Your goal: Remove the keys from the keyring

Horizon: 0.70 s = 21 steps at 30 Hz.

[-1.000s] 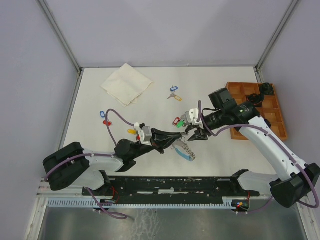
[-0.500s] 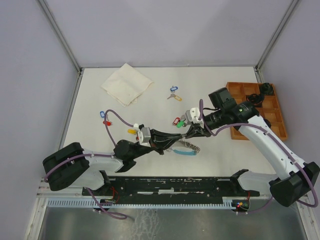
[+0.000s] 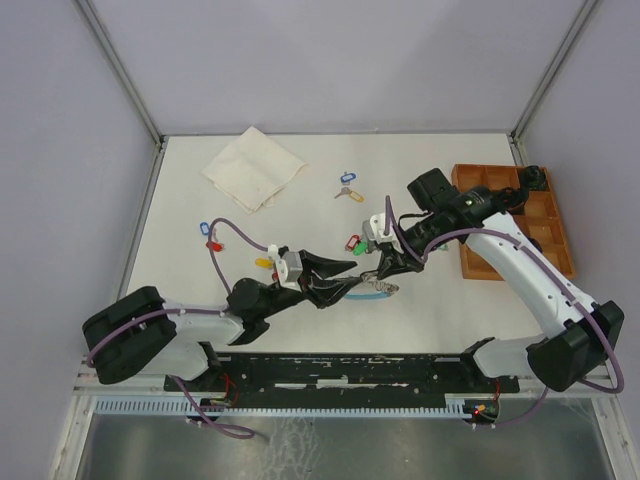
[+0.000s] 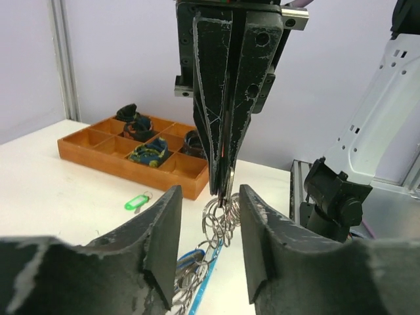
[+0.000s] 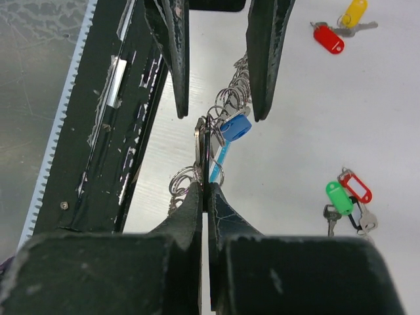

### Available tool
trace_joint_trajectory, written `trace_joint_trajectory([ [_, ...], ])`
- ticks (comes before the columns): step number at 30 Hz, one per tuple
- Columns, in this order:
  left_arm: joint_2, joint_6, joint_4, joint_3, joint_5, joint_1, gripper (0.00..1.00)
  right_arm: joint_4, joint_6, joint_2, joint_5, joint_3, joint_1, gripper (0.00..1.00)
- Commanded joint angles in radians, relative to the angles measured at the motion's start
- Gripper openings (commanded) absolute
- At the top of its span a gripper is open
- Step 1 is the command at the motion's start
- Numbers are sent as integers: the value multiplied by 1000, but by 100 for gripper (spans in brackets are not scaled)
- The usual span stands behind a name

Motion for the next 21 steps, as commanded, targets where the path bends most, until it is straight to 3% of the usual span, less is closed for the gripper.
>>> trace_joint_trajectory([
  [1, -76, -10, -75, -14, -28, 10, 51, -34, 7, 1, 52, 50, 0, 1],
  [6, -199, 6, -253, -21, -29, 14, 60, -23, 40, 10, 122, 62, 3, 1],
  [12, -322, -6, -617, 64, -31, 20, 67, -27, 68, 13, 165, 74, 13, 1],
  [17, -359, -62, -700, 81, -14, 28, 76, -26, 83, 16, 169, 76, 22, 1],
  [21, -355, -90, -725, 99, 23, 36, 78, -27, 93, 29, 166, 80, 32, 1],
])
